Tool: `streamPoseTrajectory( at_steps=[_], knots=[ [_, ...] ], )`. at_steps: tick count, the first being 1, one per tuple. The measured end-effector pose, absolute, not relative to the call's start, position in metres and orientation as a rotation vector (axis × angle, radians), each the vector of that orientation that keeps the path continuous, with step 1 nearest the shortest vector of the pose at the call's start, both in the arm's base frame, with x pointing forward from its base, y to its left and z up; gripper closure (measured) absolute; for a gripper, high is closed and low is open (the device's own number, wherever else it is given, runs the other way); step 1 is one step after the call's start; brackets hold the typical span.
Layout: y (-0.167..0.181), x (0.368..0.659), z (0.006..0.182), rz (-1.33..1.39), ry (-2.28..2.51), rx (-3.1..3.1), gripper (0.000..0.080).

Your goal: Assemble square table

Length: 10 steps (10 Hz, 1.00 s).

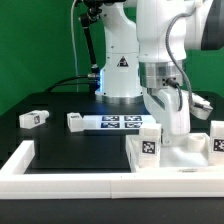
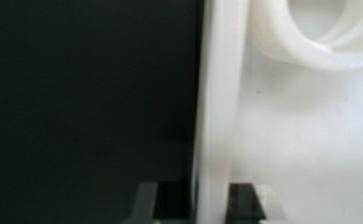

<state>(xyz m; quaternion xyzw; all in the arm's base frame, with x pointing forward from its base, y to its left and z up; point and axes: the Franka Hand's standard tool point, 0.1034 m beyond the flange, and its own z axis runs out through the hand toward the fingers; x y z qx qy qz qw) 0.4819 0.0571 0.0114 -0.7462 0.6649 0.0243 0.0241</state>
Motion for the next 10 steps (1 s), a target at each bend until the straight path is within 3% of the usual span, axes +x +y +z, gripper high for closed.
streamPoseTrajectory(
  at_steps=[3, 7, 10],
  knots=[
    [0.052, 0.483, 0.012, 0.057, 2.028, -2.331, 0.0731],
    [0.001, 0.475, 0.013, -0.022, 1.783, -2.507, 0.0736],
    [0.000, 0.474, 0.011, -0.051, 1.565, -2.657, 0.0739]
  ],
)
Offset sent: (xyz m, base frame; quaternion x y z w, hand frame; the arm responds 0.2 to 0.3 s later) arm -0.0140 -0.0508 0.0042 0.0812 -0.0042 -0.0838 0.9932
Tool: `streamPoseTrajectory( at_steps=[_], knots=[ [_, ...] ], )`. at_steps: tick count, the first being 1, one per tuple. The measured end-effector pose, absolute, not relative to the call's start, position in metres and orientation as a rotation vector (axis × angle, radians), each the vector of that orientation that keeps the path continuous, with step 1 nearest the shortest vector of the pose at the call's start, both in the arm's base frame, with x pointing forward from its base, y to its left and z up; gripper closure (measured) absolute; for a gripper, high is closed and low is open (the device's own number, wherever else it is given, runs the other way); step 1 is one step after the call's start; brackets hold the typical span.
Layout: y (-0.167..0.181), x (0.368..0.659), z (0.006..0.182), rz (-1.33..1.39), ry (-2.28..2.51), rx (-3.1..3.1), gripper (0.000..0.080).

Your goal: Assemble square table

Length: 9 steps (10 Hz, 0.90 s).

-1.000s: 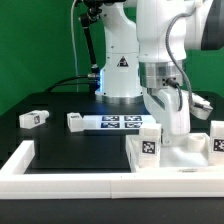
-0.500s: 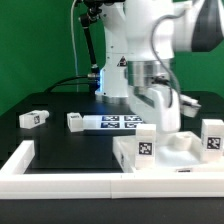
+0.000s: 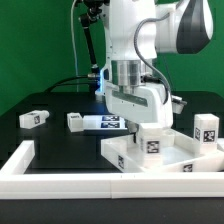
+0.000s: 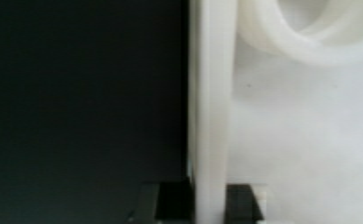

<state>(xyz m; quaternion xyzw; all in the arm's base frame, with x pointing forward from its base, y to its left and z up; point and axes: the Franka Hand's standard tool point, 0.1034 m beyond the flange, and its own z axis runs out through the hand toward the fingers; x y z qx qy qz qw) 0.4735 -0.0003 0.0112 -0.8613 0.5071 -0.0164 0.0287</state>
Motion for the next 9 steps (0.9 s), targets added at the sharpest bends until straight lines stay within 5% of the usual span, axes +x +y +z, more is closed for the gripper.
streamPoseTrajectory(
  at_steps=[9],
  knots=[
    [-0.051, 0.482, 0.014, -0.171, 0.331, -3.138, 0.0738]
  ],
)
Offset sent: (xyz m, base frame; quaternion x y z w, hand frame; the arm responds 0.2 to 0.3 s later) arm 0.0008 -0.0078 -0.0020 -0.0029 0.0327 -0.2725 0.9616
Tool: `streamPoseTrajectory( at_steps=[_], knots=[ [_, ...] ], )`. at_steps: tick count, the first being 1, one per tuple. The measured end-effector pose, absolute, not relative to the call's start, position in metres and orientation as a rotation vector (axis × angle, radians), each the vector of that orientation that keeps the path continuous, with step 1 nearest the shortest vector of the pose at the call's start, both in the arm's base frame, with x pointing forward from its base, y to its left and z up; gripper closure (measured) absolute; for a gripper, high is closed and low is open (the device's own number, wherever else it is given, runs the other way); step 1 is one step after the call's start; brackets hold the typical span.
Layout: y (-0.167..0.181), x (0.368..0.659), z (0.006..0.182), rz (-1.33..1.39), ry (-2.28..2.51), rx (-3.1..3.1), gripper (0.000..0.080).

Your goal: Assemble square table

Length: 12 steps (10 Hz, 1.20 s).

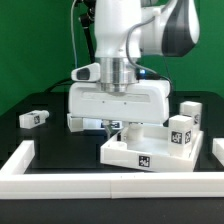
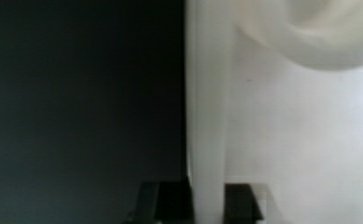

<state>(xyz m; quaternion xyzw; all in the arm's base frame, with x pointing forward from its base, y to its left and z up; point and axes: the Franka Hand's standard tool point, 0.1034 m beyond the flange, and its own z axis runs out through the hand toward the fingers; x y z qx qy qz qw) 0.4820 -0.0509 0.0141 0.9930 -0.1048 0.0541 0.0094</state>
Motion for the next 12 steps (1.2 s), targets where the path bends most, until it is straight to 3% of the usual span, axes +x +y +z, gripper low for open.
streamPoseTrajectory(
  at_steps=[5, 7, 12],
  knots=[
    [-0.056, 0.487, 0.015, 0.165, 0.195, 3.076, 0.0738],
    [-0.060, 0.512, 0.015, 0.185, 0.496, 3.018, 0.0737],
    [-0.063, 0.513, 0.017, 0.164, 0.832, 2.924, 0.0735]
  ],
)
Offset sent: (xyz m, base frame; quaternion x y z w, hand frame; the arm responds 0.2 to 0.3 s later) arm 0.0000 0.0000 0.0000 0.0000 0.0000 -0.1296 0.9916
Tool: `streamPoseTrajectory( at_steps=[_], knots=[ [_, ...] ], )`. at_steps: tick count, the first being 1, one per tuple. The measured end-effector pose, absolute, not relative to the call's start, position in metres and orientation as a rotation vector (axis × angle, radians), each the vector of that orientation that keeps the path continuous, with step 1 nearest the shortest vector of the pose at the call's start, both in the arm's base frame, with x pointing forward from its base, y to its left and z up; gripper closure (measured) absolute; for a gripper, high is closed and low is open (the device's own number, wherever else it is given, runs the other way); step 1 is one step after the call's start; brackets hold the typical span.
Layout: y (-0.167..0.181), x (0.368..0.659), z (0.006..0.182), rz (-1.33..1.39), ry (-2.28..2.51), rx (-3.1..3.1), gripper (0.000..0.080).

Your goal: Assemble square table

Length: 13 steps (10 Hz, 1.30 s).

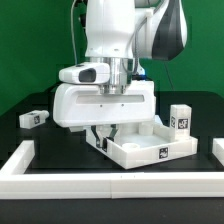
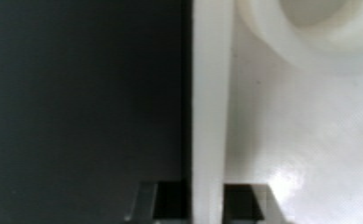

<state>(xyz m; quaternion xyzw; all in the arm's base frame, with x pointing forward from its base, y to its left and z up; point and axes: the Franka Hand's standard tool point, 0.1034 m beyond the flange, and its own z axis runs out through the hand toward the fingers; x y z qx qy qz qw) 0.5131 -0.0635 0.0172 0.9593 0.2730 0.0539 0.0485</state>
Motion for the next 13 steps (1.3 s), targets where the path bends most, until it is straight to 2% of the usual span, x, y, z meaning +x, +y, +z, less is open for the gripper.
streamPoseTrajectory(
  at_steps=[6, 7, 9, 13],
  knots=[
    [-0.061, 0.520, 0.017, 0.129, 1.253, 2.755, 0.0732],
    [-0.047, 0.529, 0.016, 0.122, 1.377, 2.685, 0.0732],
    [-0.003, 0.566, 0.018, 0.036, 1.680, 2.490, 0.0731],
    [-0.007, 0.569, 0.016, -0.001, 1.951, 2.264, 0.0731]
  ],
)
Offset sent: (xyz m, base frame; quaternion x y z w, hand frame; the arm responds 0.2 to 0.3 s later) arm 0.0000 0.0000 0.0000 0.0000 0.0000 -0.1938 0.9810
